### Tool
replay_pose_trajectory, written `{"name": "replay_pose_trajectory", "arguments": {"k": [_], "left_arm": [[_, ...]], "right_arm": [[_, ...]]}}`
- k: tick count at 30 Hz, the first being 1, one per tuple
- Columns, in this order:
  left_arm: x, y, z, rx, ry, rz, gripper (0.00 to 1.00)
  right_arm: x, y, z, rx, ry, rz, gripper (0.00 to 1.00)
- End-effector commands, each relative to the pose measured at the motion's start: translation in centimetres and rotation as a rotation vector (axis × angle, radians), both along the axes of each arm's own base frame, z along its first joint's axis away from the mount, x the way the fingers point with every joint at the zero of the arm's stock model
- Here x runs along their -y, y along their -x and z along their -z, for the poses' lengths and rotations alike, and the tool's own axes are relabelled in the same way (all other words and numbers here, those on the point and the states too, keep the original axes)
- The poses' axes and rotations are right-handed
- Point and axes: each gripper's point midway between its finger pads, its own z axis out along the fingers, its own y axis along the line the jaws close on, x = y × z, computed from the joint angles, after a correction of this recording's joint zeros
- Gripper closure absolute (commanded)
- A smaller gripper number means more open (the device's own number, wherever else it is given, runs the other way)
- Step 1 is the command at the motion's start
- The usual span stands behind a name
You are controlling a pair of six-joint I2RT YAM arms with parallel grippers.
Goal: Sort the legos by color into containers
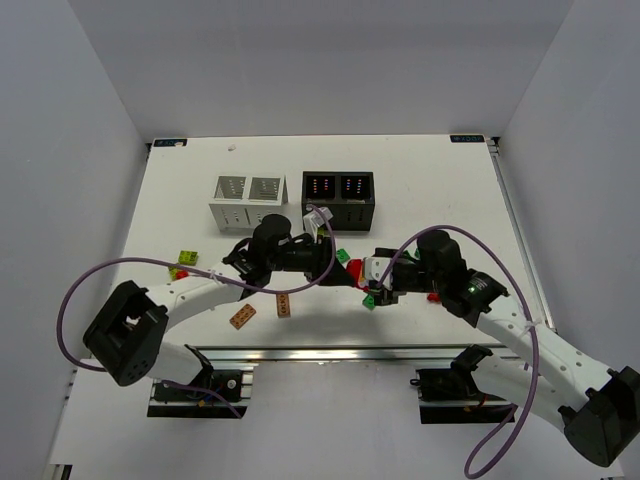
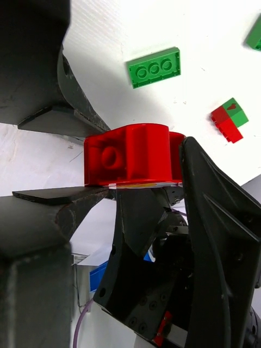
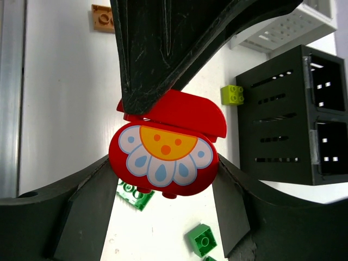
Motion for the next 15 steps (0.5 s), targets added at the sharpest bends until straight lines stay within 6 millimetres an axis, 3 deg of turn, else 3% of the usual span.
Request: {"name": "replay_pose_trajectory", "arguments": {"k": [1, 8, 12, 15], "left_arm": [[-0.5, -1.3, -3.4, 0.115, 0.056, -0.025, 1.00], [-3.8, -5.1, -5.6, 0.179, 0.090, -0.207, 1.00], [-7.2, -8.4, -6.4, 0.239, 0.051, -0.393, 1.00], [-10.0, -11.0, -5.6, 0.285, -0.054, -0.552, 1.00]], "right_arm": [[0.0, 0.0, -0.3, 0.013, -0.014, 0.010, 1.00], [0.4, -0.9, -0.6, 0.040, -0.015, 0.062, 1.00], [0.7, -1.5, -0.9, 0.049, -0.016, 0.102, 1.00], [0.8, -1.7, -1.2, 0.055, -0.020, 0.117, 1.00]]}}
